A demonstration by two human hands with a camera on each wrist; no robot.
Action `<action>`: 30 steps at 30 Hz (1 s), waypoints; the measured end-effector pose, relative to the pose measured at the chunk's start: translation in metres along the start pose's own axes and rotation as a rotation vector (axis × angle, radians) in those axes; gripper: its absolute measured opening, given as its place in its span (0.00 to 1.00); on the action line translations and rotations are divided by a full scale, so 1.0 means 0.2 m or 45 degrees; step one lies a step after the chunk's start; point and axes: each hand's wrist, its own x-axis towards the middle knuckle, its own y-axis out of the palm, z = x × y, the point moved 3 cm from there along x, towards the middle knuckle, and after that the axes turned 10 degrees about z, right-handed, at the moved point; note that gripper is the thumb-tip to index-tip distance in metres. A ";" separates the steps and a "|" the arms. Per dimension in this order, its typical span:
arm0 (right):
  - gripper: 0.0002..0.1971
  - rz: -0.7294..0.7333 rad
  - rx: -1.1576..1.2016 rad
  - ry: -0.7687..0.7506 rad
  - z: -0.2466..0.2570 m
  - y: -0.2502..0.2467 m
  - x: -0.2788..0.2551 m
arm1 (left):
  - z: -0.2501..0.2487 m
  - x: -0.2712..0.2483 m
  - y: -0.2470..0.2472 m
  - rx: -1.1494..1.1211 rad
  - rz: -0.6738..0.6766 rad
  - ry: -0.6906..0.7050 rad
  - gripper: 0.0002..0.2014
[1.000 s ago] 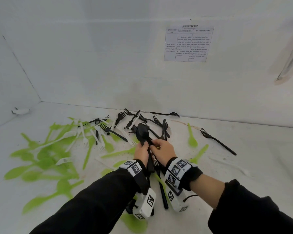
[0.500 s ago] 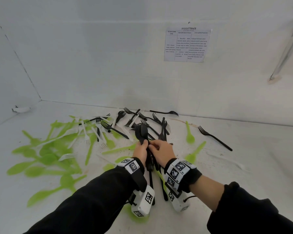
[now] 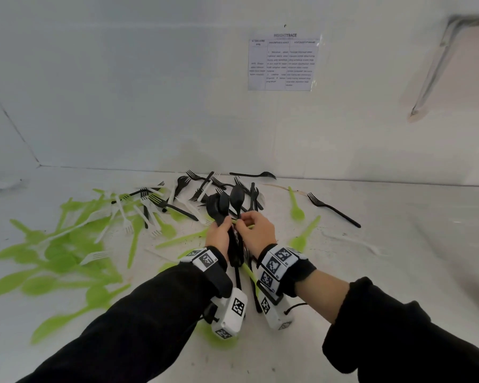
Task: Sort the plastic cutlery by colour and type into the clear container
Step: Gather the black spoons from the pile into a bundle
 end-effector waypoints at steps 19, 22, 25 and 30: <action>0.14 0.074 -0.016 0.109 -0.04 -0.03 -0.01 | 0.03 -0.01 0.10 -0.046 0.154 -0.225 0.15; 0.15 0.198 -0.124 0.040 -0.01 -0.02 -0.02 | 0.03 -0.01 0.10 -0.053 0.130 -0.173 0.19; 0.17 0.235 -0.233 0.044 -0.01 -0.06 0.00 | 0.00 0.00 0.07 0.063 0.054 -0.046 0.15; 0.21 0.599 -0.949 0.056 -0.08 -0.09 0.10 | -0.05 -0.03 0.03 0.119 0.022 0.022 0.12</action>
